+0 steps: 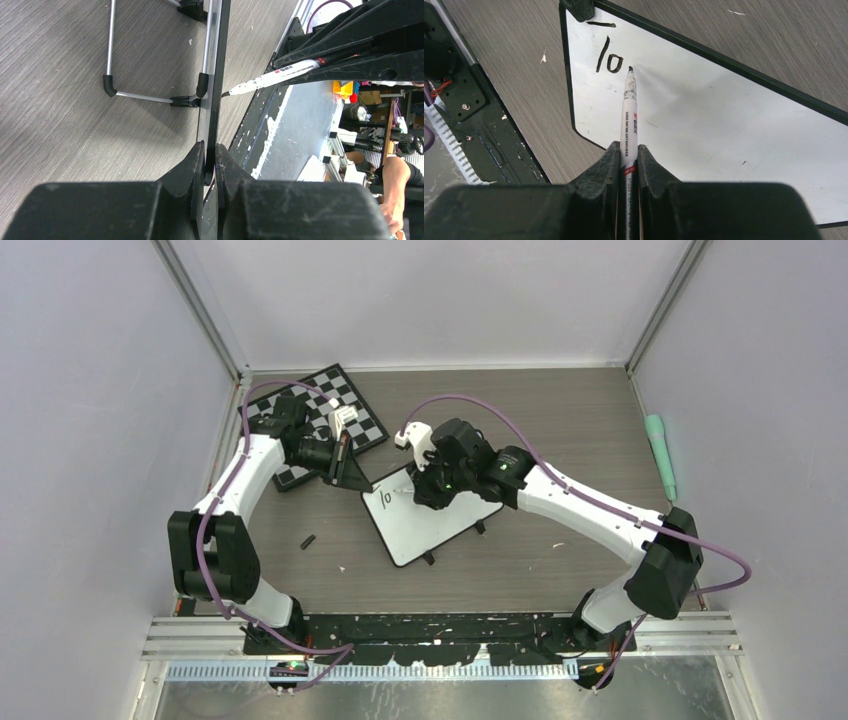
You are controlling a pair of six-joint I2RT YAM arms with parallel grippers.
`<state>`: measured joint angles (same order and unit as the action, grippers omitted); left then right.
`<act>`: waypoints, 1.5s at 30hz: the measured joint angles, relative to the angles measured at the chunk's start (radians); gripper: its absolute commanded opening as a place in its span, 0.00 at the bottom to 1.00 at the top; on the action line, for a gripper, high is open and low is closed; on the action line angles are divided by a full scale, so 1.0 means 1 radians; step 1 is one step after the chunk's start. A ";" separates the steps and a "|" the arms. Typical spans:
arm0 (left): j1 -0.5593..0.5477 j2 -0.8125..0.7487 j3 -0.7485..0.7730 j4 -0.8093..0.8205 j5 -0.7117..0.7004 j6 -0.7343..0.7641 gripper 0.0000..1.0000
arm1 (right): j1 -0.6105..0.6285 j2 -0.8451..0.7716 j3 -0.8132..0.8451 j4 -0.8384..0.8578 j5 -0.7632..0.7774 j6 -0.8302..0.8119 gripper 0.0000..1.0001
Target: Write a sentence on the whiteboard
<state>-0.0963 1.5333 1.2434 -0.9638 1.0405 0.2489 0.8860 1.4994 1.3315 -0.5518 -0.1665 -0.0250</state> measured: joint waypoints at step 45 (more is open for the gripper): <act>0.000 0.018 0.017 -0.018 -0.012 0.022 0.00 | 0.003 0.051 0.003 -0.003 -0.011 -0.023 0.00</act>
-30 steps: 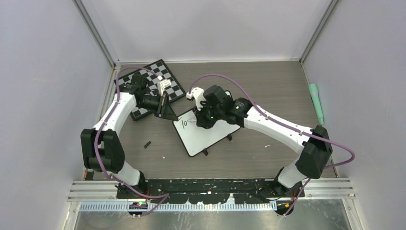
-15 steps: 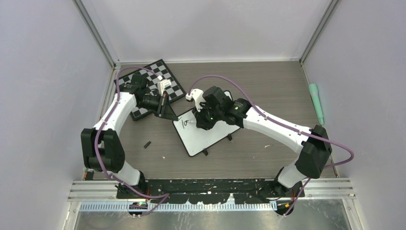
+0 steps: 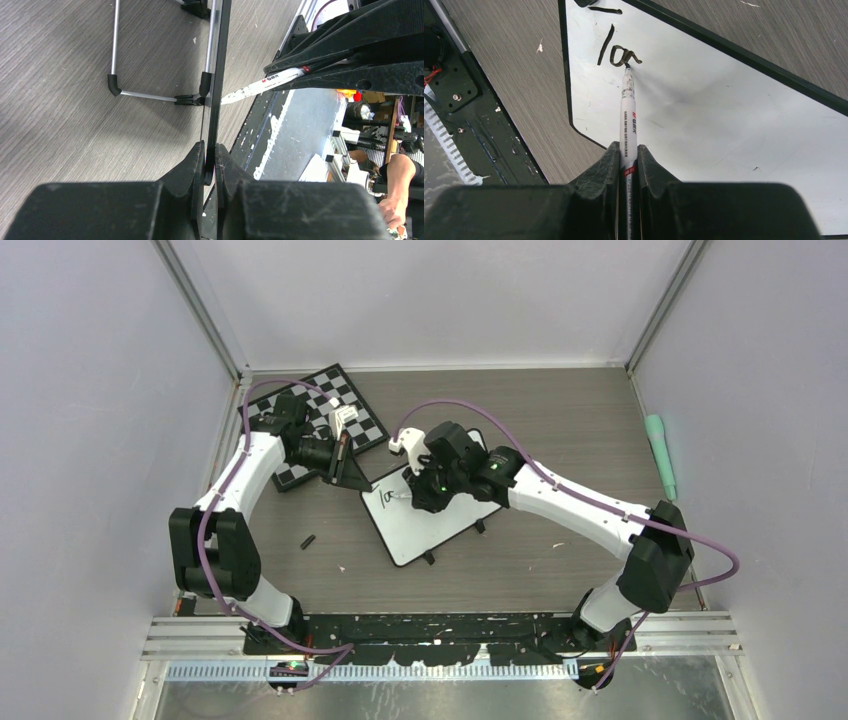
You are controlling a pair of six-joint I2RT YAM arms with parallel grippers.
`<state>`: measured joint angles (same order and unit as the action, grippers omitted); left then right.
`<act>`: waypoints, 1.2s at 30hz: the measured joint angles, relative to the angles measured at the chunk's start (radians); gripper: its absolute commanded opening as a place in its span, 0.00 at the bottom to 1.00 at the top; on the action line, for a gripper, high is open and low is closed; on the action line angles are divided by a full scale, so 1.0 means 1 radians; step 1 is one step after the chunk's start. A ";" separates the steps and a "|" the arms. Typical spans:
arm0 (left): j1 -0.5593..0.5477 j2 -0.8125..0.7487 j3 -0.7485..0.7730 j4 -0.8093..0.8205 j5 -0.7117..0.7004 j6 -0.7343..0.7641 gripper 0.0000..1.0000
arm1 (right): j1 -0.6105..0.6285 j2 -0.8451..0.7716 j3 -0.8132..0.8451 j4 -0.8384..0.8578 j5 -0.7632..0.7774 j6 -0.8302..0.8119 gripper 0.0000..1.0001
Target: Write a sentence on the whiteboard
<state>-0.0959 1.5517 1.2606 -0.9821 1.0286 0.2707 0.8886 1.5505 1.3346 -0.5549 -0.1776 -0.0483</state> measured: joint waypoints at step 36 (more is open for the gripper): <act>-0.016 0.039 0.053 -0.056 -0.027 0.026 0.00 | -0.045 -0.001 0.041 -0.016 -0.003 -0.003 0.00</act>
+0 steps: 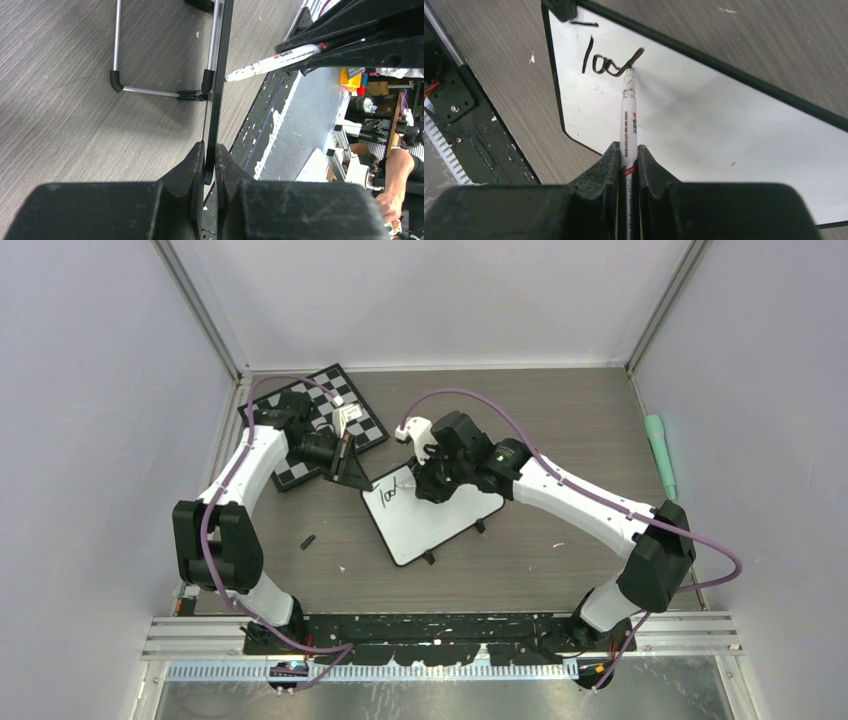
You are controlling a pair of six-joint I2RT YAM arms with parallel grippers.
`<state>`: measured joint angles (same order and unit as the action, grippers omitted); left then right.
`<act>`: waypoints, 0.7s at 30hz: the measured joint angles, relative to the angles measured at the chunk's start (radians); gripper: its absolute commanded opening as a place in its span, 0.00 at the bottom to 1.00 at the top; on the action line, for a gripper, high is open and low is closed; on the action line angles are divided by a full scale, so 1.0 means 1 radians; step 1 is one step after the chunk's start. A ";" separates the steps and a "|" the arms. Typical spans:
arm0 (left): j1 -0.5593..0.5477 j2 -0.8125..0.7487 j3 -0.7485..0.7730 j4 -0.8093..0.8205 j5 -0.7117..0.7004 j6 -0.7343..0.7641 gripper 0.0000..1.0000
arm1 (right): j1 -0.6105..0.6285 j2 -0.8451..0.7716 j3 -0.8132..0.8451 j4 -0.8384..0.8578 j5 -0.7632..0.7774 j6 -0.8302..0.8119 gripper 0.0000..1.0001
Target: Write a sentence on the whiteboard
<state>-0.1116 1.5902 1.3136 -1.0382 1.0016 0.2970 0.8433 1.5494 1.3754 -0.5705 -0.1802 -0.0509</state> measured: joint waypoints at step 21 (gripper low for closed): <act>-0.045 0.119 0.193 -0.106 -0.058 0.103 0.18 | -0.004 -0.045 -0.019 -0.063 -0.005 -0.026 0.00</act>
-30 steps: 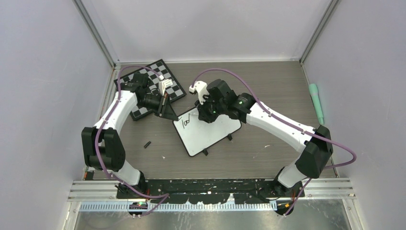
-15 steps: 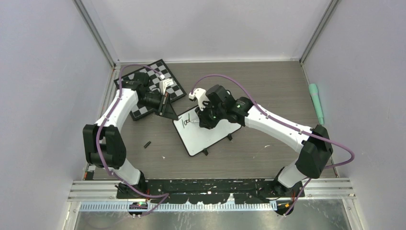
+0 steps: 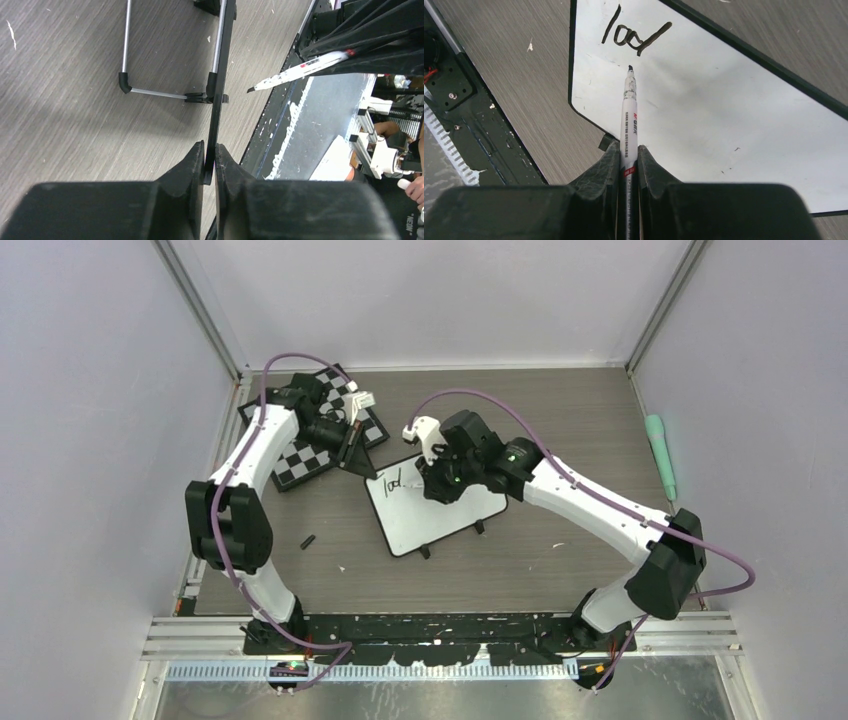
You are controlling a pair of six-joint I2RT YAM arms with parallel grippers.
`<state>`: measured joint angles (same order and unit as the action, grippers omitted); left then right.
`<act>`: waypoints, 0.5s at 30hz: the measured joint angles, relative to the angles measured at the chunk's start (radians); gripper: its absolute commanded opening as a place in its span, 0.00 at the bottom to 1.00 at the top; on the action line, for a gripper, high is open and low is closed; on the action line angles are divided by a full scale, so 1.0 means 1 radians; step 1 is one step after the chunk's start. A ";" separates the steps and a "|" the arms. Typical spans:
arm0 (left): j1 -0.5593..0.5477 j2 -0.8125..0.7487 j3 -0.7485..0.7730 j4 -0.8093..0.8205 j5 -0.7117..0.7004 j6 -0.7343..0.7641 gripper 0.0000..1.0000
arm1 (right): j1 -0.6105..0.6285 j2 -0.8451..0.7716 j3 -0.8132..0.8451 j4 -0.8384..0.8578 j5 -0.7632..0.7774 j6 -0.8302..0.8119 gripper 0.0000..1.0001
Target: Write a sentence on the whiteboard
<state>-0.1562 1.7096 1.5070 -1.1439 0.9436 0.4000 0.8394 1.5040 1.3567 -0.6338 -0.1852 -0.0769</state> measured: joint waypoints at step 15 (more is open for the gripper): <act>-0.008 -0.020 -0.014 0.011 -0.020 -0.035 0.43 | -0.048 -0.020 0.010 0.039 -0.004 0.027 0.00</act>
<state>-0.1646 1.6897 1.4929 -1.1328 0.9237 0.3649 0.7918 1.4837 1.3666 -0.5949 -0.1894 -0.0498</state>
